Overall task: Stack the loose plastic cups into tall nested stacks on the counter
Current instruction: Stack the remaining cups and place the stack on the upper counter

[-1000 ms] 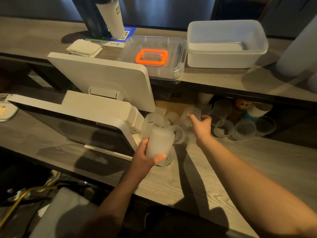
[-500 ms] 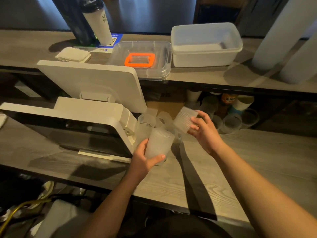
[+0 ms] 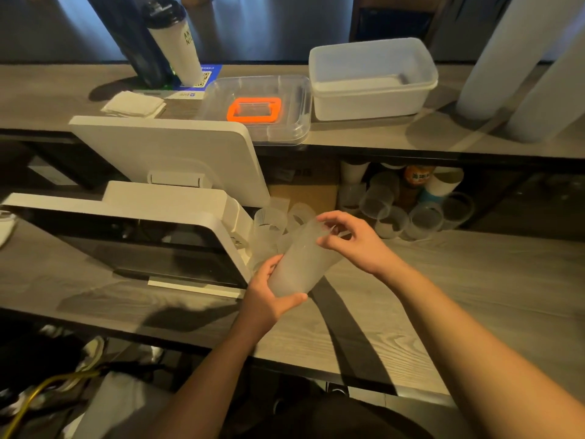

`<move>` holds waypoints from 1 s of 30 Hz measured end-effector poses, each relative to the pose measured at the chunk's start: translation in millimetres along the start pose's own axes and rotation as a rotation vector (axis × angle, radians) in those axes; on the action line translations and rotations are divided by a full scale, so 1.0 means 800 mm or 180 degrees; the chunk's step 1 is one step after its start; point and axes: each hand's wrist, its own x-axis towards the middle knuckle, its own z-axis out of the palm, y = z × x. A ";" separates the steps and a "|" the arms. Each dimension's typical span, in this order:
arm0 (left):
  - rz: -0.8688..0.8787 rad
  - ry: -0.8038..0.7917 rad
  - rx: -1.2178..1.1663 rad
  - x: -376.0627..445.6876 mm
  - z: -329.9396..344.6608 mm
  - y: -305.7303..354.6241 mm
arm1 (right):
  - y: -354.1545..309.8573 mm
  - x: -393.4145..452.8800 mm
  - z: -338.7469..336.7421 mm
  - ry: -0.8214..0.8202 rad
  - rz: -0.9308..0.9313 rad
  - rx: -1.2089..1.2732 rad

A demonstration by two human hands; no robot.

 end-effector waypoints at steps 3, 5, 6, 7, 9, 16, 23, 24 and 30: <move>0.0006 0.0012 -0.0080 -0.005 -0.001 0.003 | -0.007 0.004 0.008 -0.0229 -0.0019 -0.0284; 0.0005 0.0042 -0.0176 -0.006 0.000 0.003 | -0.007 0.005 0.014 -0.0417 0.0019 -0.0314; -0.0016 0.0044 -0.0234 -0.006 0.000 0.002 | -0.005 0.005 0.017 -0.0508 0.0034 -0.0296; -0.0053 0.0038 -0.0284 -0.006 0.000 0.001 | -0.003 0.004 0.020 -0.0609 0.0044 -0.0296; -0.0151 0.0000 -0.0344 -0.006 0.001 -0.005 | 0.003 0.004 0.027 -0.0787 0.0061 -0.0348; -0.0475 0.0129 -0.0748 -0.004 0.005 -0.010 | 0.020 0.015 0.030 -0.0551 0.0300 0.0066; -0.0714 0.0360 -0.0762 0.005 0.002 -0.015 | 0.056 0.044 0.030 -0.0100 0.0521 -0.0694; -0.0740 0.0362 -0.0778 0.005 0.001 -0.015 | 0.059 0.048 0.032 -0.0189 0.0531 -0.0837; -0.0851 0.0470 -0.0848 0.003 -0.003 -0.022 | 0.073 0.071 0.046 -0.0452 0.0435 -0.1398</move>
